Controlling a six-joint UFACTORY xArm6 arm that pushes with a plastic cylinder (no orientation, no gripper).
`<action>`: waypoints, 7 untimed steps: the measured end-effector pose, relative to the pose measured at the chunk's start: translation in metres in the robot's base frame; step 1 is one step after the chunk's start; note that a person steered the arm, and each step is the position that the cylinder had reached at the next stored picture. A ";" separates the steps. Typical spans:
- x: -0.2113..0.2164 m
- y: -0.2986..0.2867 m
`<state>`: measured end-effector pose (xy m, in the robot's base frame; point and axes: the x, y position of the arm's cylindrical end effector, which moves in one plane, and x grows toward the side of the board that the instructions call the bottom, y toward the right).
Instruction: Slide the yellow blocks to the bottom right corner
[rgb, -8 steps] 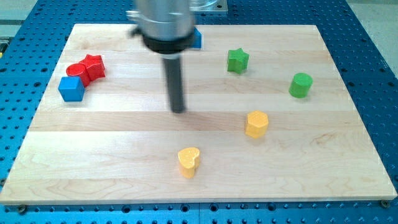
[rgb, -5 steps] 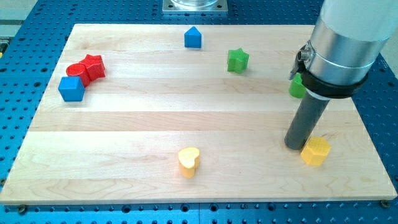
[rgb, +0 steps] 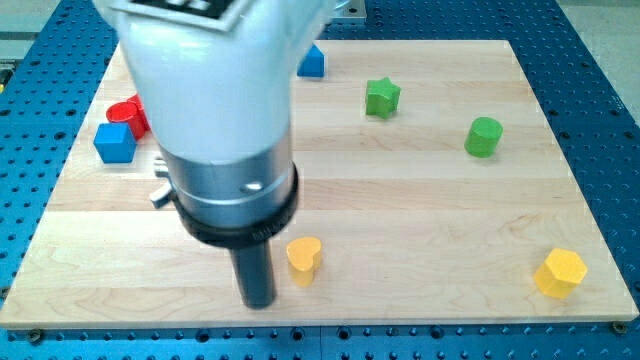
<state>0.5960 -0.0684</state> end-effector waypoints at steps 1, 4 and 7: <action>-0.020 0.038; -0.041 0.162; -0.042 0.234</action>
<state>0.5543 0.1654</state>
